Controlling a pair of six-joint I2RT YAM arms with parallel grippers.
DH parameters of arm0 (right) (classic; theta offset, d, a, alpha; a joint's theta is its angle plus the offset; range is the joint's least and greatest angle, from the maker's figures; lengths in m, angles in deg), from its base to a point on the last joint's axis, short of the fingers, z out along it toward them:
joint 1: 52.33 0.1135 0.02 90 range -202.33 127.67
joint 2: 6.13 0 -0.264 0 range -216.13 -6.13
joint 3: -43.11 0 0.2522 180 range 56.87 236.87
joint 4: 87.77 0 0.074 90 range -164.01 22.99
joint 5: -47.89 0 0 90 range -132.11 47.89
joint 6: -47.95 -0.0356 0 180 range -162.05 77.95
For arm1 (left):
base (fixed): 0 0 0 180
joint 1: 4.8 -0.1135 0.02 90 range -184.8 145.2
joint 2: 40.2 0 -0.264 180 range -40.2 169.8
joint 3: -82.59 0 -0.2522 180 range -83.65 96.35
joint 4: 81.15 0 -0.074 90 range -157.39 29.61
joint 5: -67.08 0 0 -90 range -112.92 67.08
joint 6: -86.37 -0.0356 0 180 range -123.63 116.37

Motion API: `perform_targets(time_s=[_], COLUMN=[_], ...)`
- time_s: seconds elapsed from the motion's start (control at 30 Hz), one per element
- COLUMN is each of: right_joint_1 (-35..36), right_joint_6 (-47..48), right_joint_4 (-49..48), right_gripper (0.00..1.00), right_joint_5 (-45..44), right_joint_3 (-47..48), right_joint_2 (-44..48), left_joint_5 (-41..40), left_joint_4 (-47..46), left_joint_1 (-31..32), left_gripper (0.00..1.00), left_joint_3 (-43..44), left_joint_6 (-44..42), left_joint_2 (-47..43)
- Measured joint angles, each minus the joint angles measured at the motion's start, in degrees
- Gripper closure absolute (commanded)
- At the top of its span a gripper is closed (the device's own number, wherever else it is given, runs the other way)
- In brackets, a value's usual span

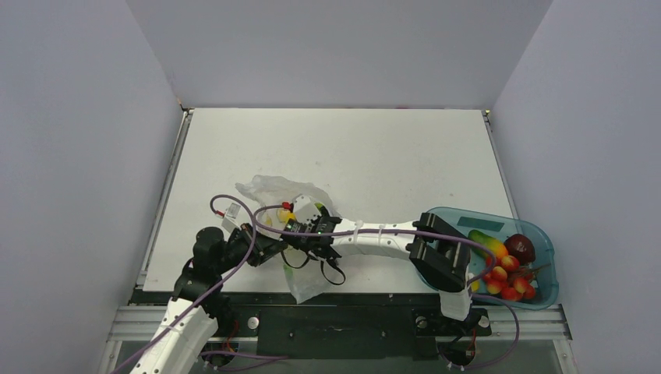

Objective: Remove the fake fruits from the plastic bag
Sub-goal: Take out the fake fruit from the plastic bag.

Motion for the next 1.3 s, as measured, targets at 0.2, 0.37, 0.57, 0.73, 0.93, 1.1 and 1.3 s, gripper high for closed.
perform_targets(time_s=[0.2,0.37,0.57,0.73,0.93,1.1,1.3], right_joint_1=[-1.7,-4.9,-7.8,-7.9,-8.2,-9.0,-9.0], right_joint_6=[4.4,4.6,2.0,0.2,-0.1,-0.2,-2.9], right_joint_4=[-5.9,-11.3,-17.9,-20.7,-23.5,-24.6,-27.7], right_gripper=[0.85,0.91,0.91,0.91,0.93,1.00,1.00], right_joint_5=[3.5,12.7,24.8,30.8,32.9,32.8,31.4], right_joint_3=[6.4,7.1,4.5,2.1,0.7,1.7,8.0], right_joint_2=[0.4,3.7,10.1,17.0,22.5,20.8,13.9], left_joint_5=[-2.3,-4.2,-5.7,-6.2,-6.4,-5.9,-3.8], left_joint_4=[4.3,6.2,7.7,7.8,7.7,7.1,5.8], left_joint_1=[0.0,0.0,0.0,0.0,0.0,0.0,0.0], left_gripper=[1.00,1.00,1.00,1.00,1.00,1.00,1.00], left_joint_3=[2.0,3.4,5.1,5.2,5.2,5.2,5.2], left_joint_6=[-2.7,-3.7,-4.2,-4.3,-4.1,-3.8,-3.8], left_joint_2=[0.0,-1.0,-1.0,-1.0,-1.0,-1.0,1.0])
